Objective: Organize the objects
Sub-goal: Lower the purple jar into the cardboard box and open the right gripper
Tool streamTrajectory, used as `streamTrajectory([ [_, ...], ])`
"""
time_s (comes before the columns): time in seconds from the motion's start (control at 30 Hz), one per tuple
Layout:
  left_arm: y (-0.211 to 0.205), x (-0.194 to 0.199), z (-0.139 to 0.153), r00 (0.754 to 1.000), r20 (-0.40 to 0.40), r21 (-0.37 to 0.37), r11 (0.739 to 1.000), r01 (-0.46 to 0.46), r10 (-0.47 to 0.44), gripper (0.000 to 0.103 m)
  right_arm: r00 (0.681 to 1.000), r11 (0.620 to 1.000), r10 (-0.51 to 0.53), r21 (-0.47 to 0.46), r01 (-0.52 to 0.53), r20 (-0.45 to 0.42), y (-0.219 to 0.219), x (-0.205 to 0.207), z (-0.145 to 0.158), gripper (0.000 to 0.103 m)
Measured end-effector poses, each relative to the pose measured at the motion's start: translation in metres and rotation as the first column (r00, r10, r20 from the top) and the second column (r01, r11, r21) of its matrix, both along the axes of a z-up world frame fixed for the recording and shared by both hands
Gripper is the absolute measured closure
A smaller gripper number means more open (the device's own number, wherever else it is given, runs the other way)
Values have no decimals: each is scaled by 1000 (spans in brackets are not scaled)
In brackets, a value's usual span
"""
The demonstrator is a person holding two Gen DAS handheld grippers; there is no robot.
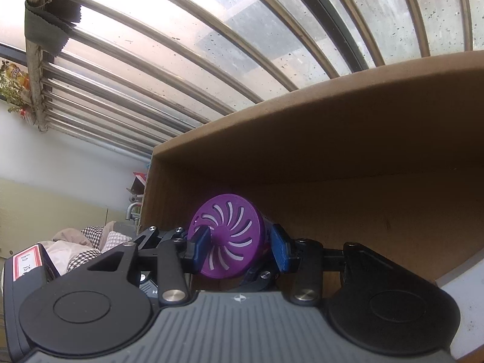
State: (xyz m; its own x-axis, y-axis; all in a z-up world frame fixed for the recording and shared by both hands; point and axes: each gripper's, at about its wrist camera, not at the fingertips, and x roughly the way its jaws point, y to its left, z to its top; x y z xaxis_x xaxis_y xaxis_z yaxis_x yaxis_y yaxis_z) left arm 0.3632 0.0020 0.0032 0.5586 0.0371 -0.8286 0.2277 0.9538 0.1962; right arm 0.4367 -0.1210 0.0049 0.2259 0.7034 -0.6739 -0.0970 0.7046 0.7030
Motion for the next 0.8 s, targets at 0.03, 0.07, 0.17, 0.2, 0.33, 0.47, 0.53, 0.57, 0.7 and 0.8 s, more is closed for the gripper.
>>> streamTrajectory([
  [0.03,0,-1,-1,1000,-3,2,1000,3,-3,36,1000,1000,-2,3,2,-3,-1,-1,-2,56],
  [0.07,0,-3,-1,1000,-4,4,1000,5,-5,35,1000,1000,-3,2,3,-5,-1,-1,-2,56],
  [0.17,-1,-9,-1,1000,-2,-5,1000,14,-14,28,1000,1000,-3,5,3,-12,-1,0,-3,56],
  [0.2,-2,-12,-1,1000,0,-8,1000,17,-17,25,1000,1000,-4,9,4,-16,0,-1,-3,56],
  [0.33,-4,-22,2,1000,10,3,1000,21,-21,20,1000,1000,-6,17,7,-20,0,-2,-2,56],
  [0.47,-3,-37,12,1000,14,8,1000,26,-26,19,1000,999,-18,32,18,-17,-8,-3,-1,56],
  [0.53,-3,-47,19,999,21,4,1000,30,-30,13,1000,998,-27,52,28,-10,-13,-7,3,56],
  [0.57,-3,-53,23,999,29,8,1000,29,-29,10,999,997,-32,64,33,-7,-16,-9,6,56],
  [0.7,-2,-83,45,997,65,28,999,35,-36,7,998,992,-55,117,51,26,-32,-25,27,53],
  [0.8,3,-117,69,994,102,26,999,39,-41,6,995,985,-76,159,65,64,-50,-45,48,50],
])
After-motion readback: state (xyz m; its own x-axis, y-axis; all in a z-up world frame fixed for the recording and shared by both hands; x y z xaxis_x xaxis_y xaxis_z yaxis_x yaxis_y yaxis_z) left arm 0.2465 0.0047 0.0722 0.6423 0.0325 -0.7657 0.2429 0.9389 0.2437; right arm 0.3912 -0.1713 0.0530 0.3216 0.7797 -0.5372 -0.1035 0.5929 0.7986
